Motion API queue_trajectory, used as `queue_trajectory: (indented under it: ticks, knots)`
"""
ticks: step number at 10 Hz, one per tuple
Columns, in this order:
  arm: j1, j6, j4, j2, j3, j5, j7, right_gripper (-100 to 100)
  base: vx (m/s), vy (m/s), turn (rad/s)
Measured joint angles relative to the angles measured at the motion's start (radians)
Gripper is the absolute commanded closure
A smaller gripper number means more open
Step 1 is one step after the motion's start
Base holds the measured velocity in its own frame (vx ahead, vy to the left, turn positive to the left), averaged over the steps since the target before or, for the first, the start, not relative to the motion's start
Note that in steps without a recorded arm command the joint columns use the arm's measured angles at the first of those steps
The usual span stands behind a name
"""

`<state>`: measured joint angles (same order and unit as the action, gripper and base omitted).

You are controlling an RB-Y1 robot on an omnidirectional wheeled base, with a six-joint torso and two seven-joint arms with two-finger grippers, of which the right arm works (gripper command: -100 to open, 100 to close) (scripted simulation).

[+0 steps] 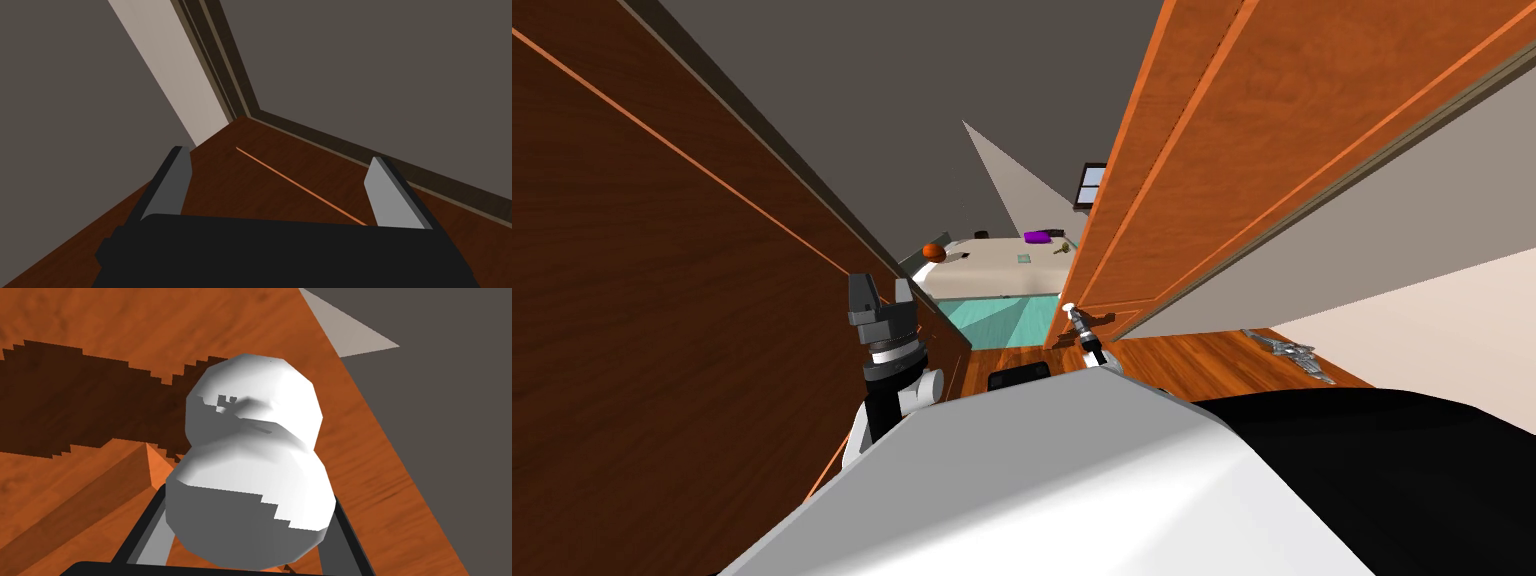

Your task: Pull the door open

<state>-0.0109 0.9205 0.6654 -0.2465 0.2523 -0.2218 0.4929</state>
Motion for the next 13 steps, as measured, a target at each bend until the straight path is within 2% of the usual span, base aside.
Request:
queue_trajectory:
  ticks: [2, 4, 7, 9, 10, 13]
  knots:
    - [-0.018, 0.011, -0.030, -0.009, -0.012, 0.021, -0.050, 100, -0.035, -0.018, 0.016]
    - [-0.017, 0.010, -0.026, -0.008, -0.023, 0.036, -0.094, 100, -0.030, -0.014, 0.023]
    - [0.004, -0.011, 0.013, -0.006, -0.036, 0.051, -0.147, 100, -0.011, -0.007, 0.002]
    - [-0.026, 0.009, -0.040, -0.014, -0.039, 0.063, -0.163, 100, -0.039, -0.012, 0.028]
    - [-0.016, -0.007, -0.011, -0.013, -0.050, 0.076, -0.190, 100, -0.036, -0.023, 0.051]
    - [-0.043, 0.020, -0.066, -0.024, -0.065, 0.101, -0.258, 100, -0.027, -0.010, 0.015]
